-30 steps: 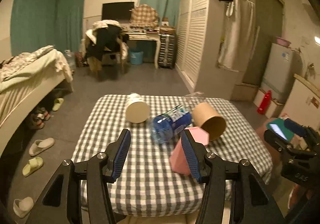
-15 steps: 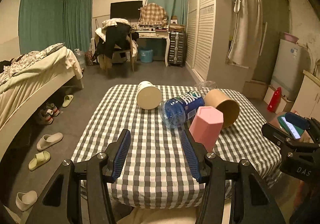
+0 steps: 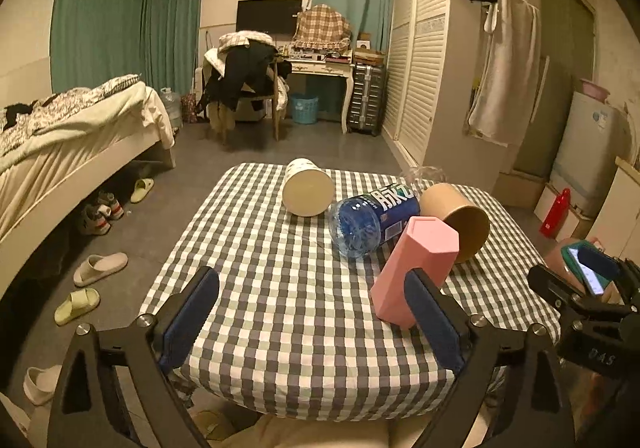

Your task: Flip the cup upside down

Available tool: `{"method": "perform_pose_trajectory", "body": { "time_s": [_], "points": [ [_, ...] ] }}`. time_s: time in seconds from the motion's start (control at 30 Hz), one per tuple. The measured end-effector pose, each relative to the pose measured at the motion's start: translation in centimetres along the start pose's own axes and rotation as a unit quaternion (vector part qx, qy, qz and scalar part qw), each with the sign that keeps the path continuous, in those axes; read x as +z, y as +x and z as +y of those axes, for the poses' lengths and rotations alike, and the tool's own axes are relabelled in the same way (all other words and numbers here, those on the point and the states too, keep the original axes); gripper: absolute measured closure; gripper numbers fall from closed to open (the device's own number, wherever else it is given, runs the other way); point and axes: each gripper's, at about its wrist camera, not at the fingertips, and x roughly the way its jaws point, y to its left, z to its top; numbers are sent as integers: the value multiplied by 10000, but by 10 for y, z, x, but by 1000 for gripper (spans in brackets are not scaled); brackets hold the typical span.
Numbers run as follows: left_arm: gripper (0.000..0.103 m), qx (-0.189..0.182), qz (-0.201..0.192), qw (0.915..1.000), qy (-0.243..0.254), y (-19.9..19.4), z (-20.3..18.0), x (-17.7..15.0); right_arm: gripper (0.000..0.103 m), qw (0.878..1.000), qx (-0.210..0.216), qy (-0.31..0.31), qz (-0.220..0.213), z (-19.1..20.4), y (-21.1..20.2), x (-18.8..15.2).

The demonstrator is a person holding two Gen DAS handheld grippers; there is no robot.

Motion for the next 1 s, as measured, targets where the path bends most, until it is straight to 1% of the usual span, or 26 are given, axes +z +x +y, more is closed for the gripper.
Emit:
{"method": "perform_pose_trajectory", "body": {
  "time_s": [0.1, 0.23, 1.0],
  "points": [
    [7, 87, 29, 10000, -4, 2, 2, 0, 1, 10000, -6, 35, -60, -1, -2, 0],
    [6, 107, 37, 9999, 38, 2, 3, -2, 1, 10000, -38, 66, -46, -3, 0, 0],
    [6, 145, 17, 9998, 119, 1, 1, -3, 0, 9999, -79, 138, 48, -5, 5, -5]
  ]
}}
